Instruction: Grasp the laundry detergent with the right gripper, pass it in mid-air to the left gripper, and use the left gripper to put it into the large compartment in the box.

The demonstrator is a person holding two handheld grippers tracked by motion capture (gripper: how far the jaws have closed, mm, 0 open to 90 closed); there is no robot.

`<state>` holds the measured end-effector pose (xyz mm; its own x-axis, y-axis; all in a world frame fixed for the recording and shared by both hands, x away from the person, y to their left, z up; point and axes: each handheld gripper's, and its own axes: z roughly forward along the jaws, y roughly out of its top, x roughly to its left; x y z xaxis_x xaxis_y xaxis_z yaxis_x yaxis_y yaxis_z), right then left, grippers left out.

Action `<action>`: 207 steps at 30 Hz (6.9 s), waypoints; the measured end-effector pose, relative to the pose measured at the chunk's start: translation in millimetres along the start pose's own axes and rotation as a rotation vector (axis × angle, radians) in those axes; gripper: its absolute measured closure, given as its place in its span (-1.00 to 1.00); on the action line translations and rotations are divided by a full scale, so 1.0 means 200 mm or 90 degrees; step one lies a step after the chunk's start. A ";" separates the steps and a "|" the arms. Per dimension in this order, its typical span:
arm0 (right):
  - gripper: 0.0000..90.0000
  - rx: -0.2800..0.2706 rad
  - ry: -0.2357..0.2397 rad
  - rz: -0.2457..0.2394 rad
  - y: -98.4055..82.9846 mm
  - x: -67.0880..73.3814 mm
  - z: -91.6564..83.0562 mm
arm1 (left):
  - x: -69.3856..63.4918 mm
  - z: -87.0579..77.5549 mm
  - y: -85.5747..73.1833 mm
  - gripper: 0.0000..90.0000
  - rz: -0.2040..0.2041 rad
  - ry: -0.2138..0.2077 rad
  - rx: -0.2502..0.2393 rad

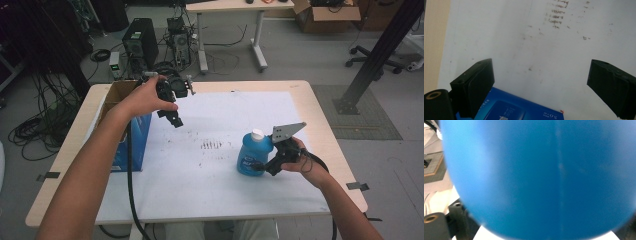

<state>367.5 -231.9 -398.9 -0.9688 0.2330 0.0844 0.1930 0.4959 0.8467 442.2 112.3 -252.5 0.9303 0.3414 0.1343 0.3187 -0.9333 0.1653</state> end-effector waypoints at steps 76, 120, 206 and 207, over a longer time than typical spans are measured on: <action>-0.03 -0.025 -0.011 -0.015 0.05 0.03 -0.11 | -0.04 -0.09 -0.01 -0.82 0.007 -0.002 -0.045; -0.03 0.034 0.096 -0.057 0.69 0.28 -0.15 | -0.59 -0.64 0.24 -0.85 0.155 -0.107 -0.078; -0.02 0.098 0.129 -0.084 0.81 0.31 0.07 | -0.63 -0.46 0.37 -0.28 0.206 -0.120 -0.038; -0.03 0.099 0.128 -0.086 0.81 0.31 0.07 | -0.63 -0.46 0.36 -0.26 0.207 -0.118 -0.040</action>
<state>340.4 -125.5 -262.9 -0.9957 -0.0070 0.0919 0.0664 0.6371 0.7679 331.1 11.4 -167.4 0.9999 -0.0033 0.0114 -0.0056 -0.9792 0.2030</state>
